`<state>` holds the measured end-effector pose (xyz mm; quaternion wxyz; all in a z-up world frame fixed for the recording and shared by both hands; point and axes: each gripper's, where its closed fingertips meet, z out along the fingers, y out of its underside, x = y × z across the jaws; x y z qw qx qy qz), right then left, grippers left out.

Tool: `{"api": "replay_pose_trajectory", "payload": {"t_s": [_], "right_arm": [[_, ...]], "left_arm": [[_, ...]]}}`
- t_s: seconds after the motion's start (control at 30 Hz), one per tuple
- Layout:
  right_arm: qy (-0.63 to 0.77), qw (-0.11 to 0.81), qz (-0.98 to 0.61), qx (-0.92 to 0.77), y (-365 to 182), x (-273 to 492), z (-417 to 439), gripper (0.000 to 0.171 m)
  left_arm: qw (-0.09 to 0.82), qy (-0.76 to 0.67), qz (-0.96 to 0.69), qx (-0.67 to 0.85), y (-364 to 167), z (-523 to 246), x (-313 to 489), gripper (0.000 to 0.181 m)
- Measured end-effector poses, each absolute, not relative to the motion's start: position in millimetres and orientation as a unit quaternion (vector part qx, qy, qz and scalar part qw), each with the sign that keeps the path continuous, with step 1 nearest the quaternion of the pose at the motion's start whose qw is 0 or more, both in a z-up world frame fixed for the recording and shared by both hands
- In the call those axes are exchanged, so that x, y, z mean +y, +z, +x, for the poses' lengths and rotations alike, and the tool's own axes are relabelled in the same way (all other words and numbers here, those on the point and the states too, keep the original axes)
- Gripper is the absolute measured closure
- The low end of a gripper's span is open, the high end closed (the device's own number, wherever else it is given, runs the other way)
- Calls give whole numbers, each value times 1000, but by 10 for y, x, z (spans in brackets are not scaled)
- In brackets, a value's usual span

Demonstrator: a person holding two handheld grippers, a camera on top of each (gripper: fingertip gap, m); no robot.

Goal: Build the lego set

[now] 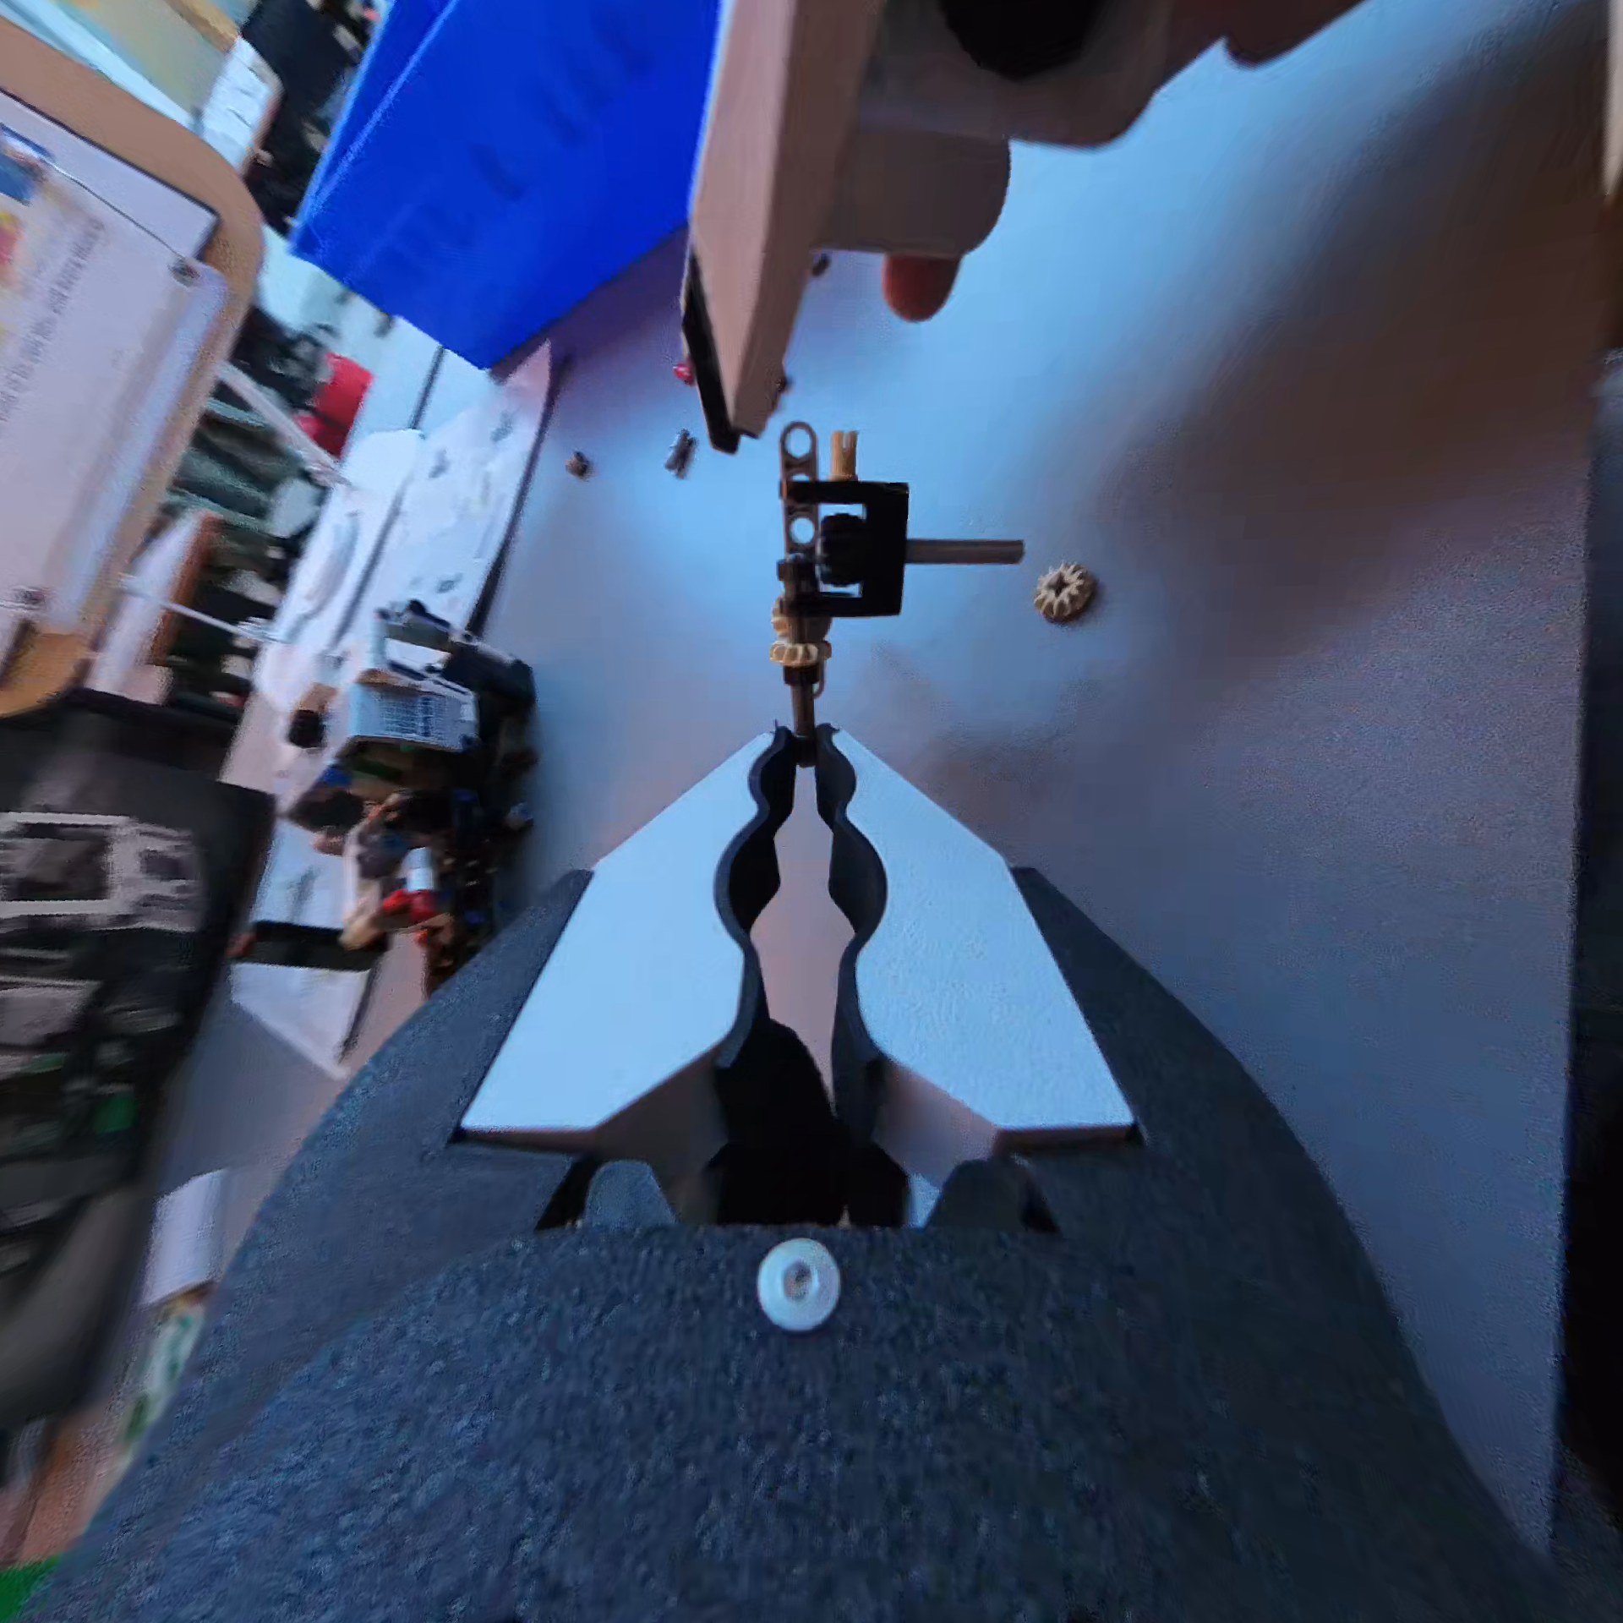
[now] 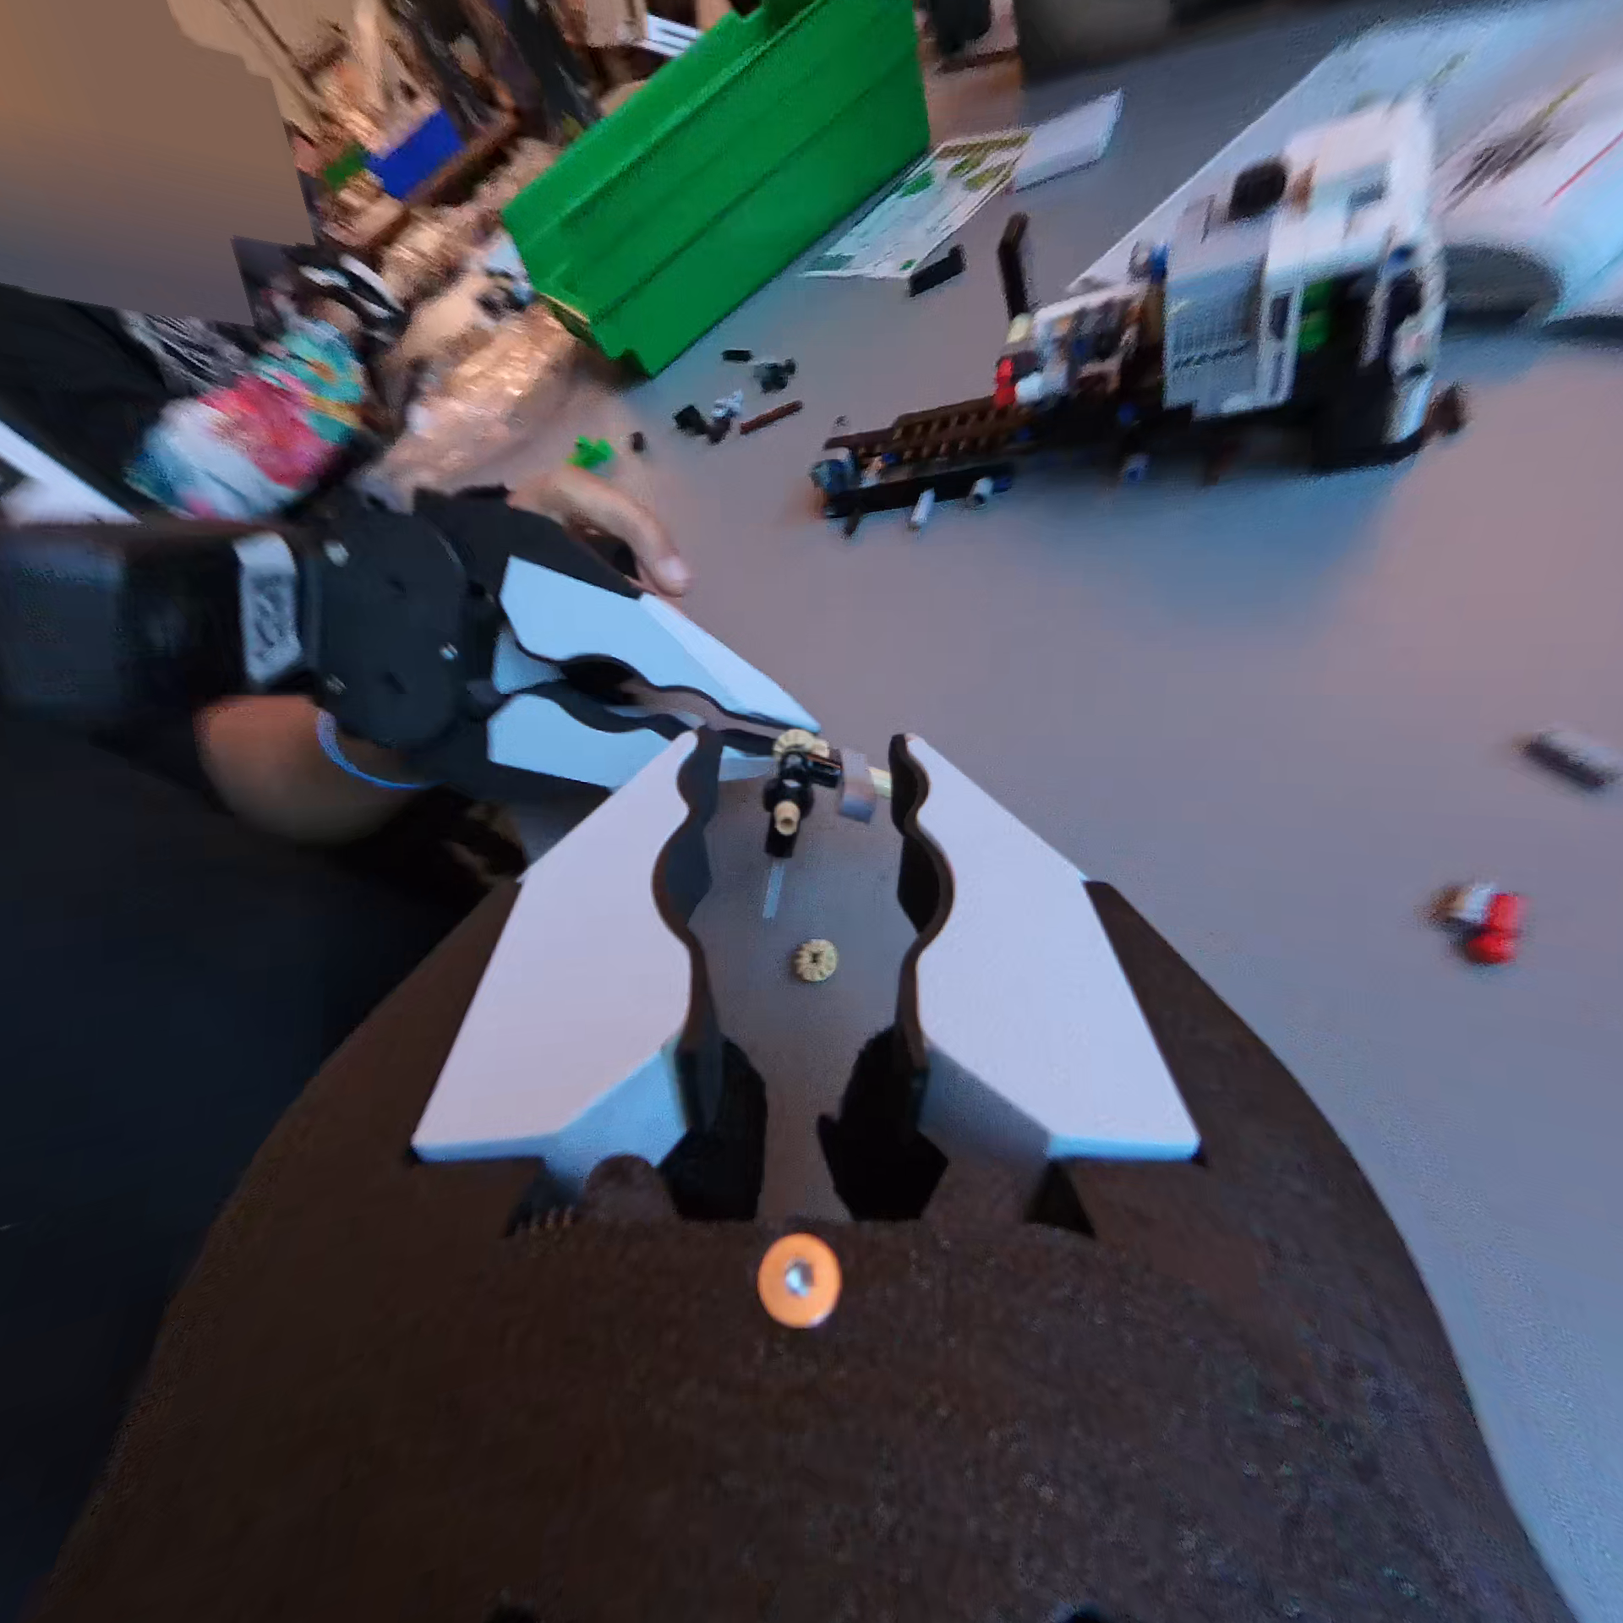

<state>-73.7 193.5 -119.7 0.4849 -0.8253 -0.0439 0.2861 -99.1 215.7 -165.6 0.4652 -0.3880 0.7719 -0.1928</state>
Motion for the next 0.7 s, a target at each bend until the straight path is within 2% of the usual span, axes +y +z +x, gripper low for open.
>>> {"api": "replay_pose_trajectory", "payload": {"t_s": [0.03, 0.1, 0.33, 0.5, 0.7], "right_arm": [[317, 470, -823, -31, -1218, 1930, -754, 134], [338, 450, -826, -31, -1249, 1894, -739, 136], [306, 479, -812, -134, -1207, 1794, -791, 141], [186, 460, -850, -177, -1417, 1872, -861, 150], [195, 441, -857, -183, -1490, 1925, -926, 152]], "left_arm": [[480, -170, -382, 771, -1656, -998, 2186, 179], [486, -142, -383, 772, -1687, -1016, 2210, 179], [486, -132, -368, 782, -1720, -1034, 2165, 179], [479, -146, -378, 779, -1708, -1040, 2158, 179], [486, -135, -368, 781, -1711, -1022, 2160, 179]]}}
